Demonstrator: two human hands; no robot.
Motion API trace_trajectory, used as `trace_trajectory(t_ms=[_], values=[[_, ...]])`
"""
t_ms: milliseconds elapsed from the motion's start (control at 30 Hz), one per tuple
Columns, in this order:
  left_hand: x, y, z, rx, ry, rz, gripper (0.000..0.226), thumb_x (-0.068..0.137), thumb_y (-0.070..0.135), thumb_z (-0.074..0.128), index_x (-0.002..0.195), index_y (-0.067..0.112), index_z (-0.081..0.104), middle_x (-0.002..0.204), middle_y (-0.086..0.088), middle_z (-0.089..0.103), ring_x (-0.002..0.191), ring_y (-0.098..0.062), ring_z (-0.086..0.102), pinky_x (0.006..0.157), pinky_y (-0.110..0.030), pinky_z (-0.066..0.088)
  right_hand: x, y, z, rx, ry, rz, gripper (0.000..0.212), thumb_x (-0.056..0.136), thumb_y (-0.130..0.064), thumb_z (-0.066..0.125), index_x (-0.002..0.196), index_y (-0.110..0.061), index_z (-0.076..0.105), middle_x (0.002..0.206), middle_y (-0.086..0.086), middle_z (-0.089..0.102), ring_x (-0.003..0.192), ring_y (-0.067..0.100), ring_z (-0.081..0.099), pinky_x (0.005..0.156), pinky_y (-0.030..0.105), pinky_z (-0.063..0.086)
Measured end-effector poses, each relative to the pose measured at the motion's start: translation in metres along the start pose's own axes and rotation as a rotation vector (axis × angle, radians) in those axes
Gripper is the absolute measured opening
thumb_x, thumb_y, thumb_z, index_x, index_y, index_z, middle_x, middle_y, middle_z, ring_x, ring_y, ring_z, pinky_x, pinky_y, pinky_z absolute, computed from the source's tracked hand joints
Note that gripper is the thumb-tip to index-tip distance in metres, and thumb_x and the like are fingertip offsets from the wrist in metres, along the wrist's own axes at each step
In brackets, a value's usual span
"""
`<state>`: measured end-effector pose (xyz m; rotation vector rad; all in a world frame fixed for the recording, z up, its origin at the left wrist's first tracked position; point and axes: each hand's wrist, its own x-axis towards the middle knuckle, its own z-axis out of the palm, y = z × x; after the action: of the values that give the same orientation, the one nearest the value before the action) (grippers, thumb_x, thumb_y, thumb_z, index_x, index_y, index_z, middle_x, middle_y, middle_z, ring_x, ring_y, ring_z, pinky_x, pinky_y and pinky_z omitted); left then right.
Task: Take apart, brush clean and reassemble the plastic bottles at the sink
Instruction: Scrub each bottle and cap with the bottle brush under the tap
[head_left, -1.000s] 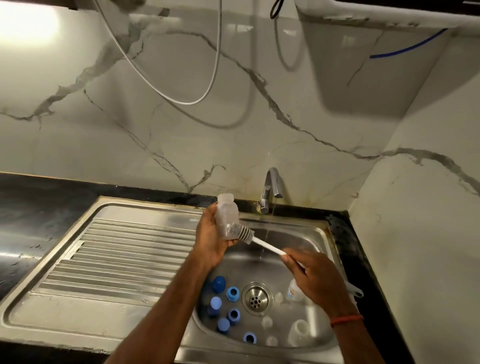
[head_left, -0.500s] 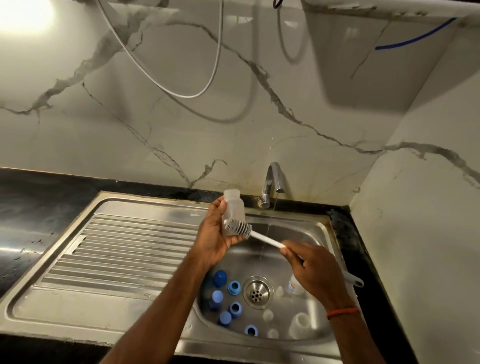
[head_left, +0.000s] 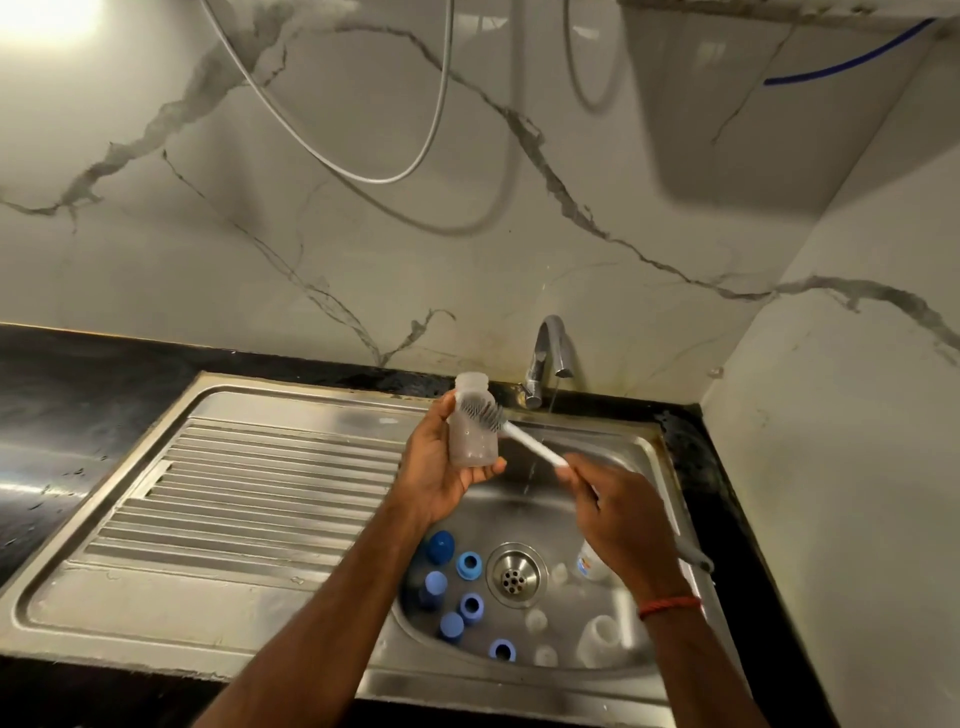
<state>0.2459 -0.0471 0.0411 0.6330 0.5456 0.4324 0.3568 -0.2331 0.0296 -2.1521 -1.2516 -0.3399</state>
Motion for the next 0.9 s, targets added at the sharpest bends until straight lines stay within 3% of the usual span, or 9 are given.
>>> trace_trajectory(t_ms=[133, 233, 300, 400, 500, 567, 733, 900], values=[[0.003, -0.001, 0.002, -0.013, -0.001, 0.022, 0.057, 0.096, 0.054, 0.047, 0.131, 0.009, 0.057, 0.107, -0.019, 0.061, 0.082, -0.026, 0.060, 0.056, -0.036, 0.054, 0.014, -0.017, 0.003, 0.065, -0.018, 0.051, 0.017, 0.100, -0.031, 0.055, 0.090, -0.024, 0.067, 0.056, -0.012, 0.045, 0.051, 0.001, 0.046, 0.050, 0.010, 0.034], [0.006, 0.007, -0.001, -0.111, 0.045, 0.044, 0.073, 0.084, 0.067, 0.056, 0.128, 0.009, 0.058, 0.102, -0.016, 0.059, 0.085, -0.025, 0.058, 0.059, -0.036, 0.057, 0.001, -0.008, -0.001, 0.160, -0.145, -0.023, 0.015, 0.100, -0.031, 0.055, 0.097, -0.025, 0.069, 0.052, -0.016, 0.040, 0.051, 0.003, 0.048, 0.048, 0.010, 0.032], [0.005, 0.009, -0.001, -0.145, 0.027, 0.029, 0.077, 0.078, 0.063, 0.063, 0.131, 0.007, 0.055, 0.102, -0.016, 0.057, 0.086, -0.026, 0.059, 0.060, -0.038, 0.059, -0.008, -0.002, -0.004, 0.238, -0.204, -0.026, 0.020, 0.099, -0.035, 0.052, 0.095, -0.025, 0.069, 0.055, -0.016, 0.044, 0.052, 0.006, 0.049, 0.050, 0.011, 0.034], [0.005, 0.002, 0.000, -0.104, -0.007, -0.021, 0.074, 0.081, 0.055, 0.065, 0.133, 0.003, 0.052, 0.100, -0.017, 0.061, 0.081, -0.025, 0.062, 0.056, -0.037, 0.059, -0.001, 0.002, -0.001, 0.172, -0.129, 0.008, 0.023, 0.099, -0.037, 0.049, 0.095, -0.024, 0.068, 0.059, -0.011, 0.051, 0.053, 0.009, 0.052, 0.048, 0.014, 0.037], [0.008, -0.004, 0.002, -0.046, -0.025, -0.033, 0.069, 0.087, 0.058, 0.060, 0.131, 0.005, 0.056, 0.110, -0.020, 0.069, 0.092, -0.031, 0.068, 0.072, -0.046, 0.060, 0.019, 0.000, -0.001, 0.097, 0.012, 0.083, 0.026, 0.099, -0.037, 0.049, 0.090, -0.022, 0.067, 0.053, -0.010, 0.046, 0.046, 0.006, 0.046, 0.046, 0.015, 0.029], [0.010, 0.000, 0.001, -0.074, -0.018, -0.014, 0.057, 0.094, 0.053, 0.056, 0.132, 0.010, 0.058, 0.118, -0.021, 0.070, 0.101, -0.034, 0.069, 0.079, -0.048, 0.059, 0.024, -0.002, -0.003, 0.083, 0.014, 0.063, 0.027, 0.100, -0.039, 0.048, 0.088, -0.022, 0.065, 0.052, -0.012, 0.043, 0.045, 0.005, 0.044, 0.046, 0.013, 0.028], [0.012, 0.015, 0.001, -0.097, 0.081, 0.049, 0.047, 0.098, 0.050, 0.053, 0.126, 0.012, 0.060, 0.108, -0.018, 0.071, 0.086, -0.029, 0.069, 0.072, -0.043, 0.057, -0.005, 0.009, 0.003, 0.172, -0.223, -0.105, 0.031, 0.101, -0.051, 0.041, 0.091, -0.031, 0.062, 0.060, -0.014, 0.047, 0.055, 0.007, 0.051, 0.052, 0.015, 0.036], [0.014, 0.020, 0.013, -0.133, 0.132, 0.023, 0.052, 0.097, 0.055, 0.054, 0.122, 0.010, 0.060, 0.096, -0.015, 0.066, 0.073, -0.026, 0.065, 0.067, -0.039, 0.055, 0.004, 0.002, 0.001, 0.003, -0.092, -0.144, 0.028, 0.101, -0.049, 0.041, 0.097, -0.033, 0.064, 0.063, -0.012, 0.050, 0.054, 0.005, 0.046, 0.049, 0.015, 0.034]])
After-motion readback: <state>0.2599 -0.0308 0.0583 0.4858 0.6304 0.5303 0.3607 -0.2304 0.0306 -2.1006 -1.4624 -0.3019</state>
